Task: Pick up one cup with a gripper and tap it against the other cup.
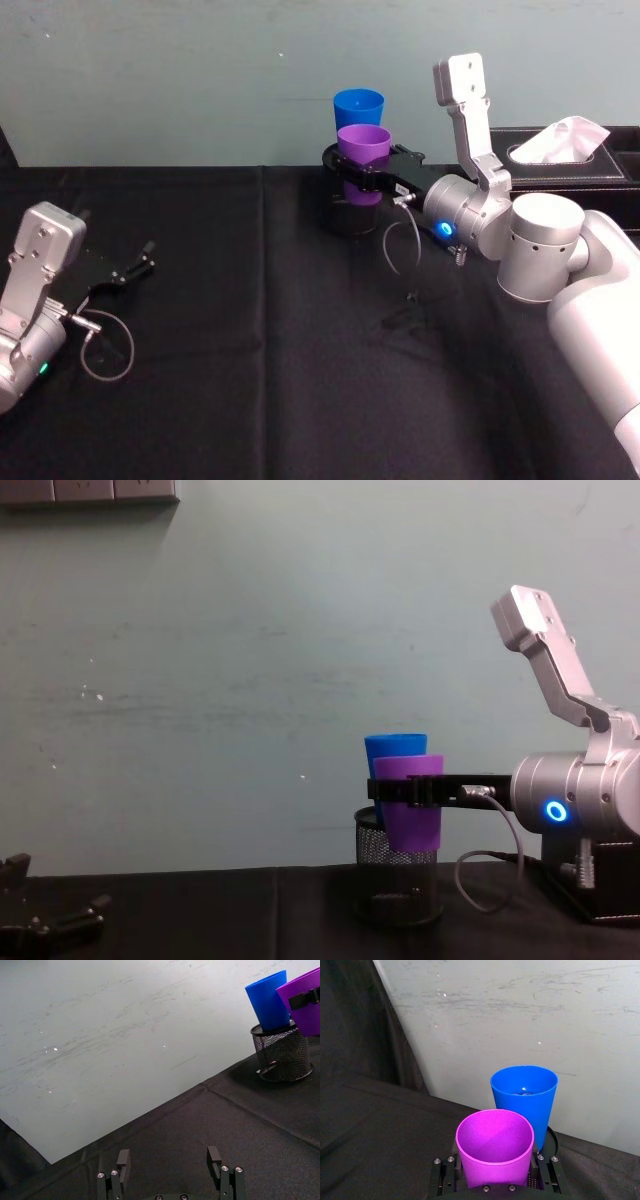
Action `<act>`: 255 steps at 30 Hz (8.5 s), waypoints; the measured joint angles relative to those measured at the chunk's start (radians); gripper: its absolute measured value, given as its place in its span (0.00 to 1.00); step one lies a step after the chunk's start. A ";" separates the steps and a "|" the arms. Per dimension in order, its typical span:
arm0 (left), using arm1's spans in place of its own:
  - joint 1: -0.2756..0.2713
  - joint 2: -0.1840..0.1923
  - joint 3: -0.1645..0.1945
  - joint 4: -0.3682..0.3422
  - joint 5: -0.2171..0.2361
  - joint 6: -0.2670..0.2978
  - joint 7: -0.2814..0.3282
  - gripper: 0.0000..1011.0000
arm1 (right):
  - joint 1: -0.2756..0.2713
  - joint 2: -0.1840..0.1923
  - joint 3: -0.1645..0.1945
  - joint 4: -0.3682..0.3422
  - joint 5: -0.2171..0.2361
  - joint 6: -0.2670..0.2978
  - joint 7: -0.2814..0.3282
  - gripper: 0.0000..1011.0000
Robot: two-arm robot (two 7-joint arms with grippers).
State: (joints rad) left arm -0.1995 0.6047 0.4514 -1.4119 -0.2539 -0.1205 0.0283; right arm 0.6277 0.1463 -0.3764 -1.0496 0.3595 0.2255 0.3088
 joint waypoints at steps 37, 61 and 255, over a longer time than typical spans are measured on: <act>0.000 0.000 0.000 0.000 0.000 0.000 0.000 0.99 | 0.000 0.000 0.000 0.000 0.000 0.000 0.000 0.72; 0.000 0.000 0.000 0.000 0.000 0.000 0.000 0.99 | 0.000 0.000 0.000 0.000 0.000 0.000 0.000 0.72; 0.000 0.000 0.000 0.000 0.000 0.000 0.000 0.99 | -0.524 0.008 0.028 -0.313 -0.232 -0.305 -0.242 0.72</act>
State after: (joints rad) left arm -0.1995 0.6047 0.4514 -1.4120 -0.2539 -0.1205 0.0283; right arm 0.1041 0.1543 -0.3486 -1.3627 0.1273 -0.0791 0.0667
